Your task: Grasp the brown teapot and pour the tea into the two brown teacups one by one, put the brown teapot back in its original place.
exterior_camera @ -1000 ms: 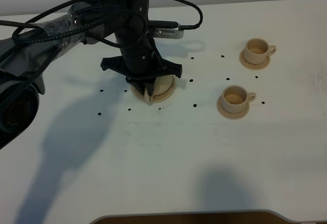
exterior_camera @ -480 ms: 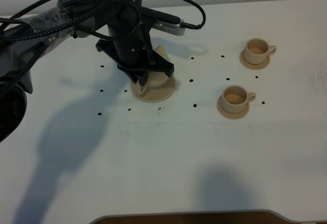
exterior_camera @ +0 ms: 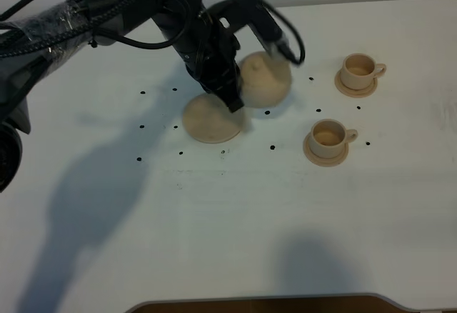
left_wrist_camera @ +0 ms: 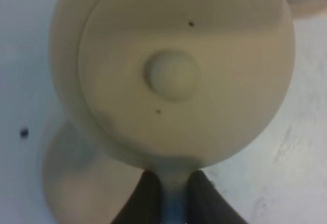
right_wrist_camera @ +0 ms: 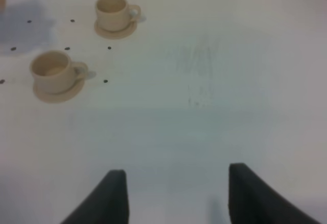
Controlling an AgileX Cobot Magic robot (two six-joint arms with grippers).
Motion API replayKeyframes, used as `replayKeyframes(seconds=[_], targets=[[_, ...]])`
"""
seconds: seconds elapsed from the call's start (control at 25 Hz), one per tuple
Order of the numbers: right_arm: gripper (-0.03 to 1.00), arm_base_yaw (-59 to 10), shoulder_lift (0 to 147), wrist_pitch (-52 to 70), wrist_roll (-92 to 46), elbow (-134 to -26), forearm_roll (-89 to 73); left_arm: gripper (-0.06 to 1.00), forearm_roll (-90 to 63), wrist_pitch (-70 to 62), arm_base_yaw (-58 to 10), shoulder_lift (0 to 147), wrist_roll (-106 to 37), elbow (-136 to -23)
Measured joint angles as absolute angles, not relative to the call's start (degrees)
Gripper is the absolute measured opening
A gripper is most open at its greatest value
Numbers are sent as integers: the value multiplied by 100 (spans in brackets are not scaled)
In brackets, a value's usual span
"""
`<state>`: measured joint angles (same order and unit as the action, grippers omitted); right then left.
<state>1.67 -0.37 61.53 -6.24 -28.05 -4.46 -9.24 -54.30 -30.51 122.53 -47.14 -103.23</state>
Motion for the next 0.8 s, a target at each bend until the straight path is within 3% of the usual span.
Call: replayKeyframes(seconds=[0.48, 0.8], targets=[[44, 167, -37, 6153, -619, -2805, -451, 13, -170, -5036, -3498, 12253, -6608, -10323], [44, 167, -37, 6153, -619, -2805, -451, 13, 500, -5022, -3772, 12253, -6836, -10323]])
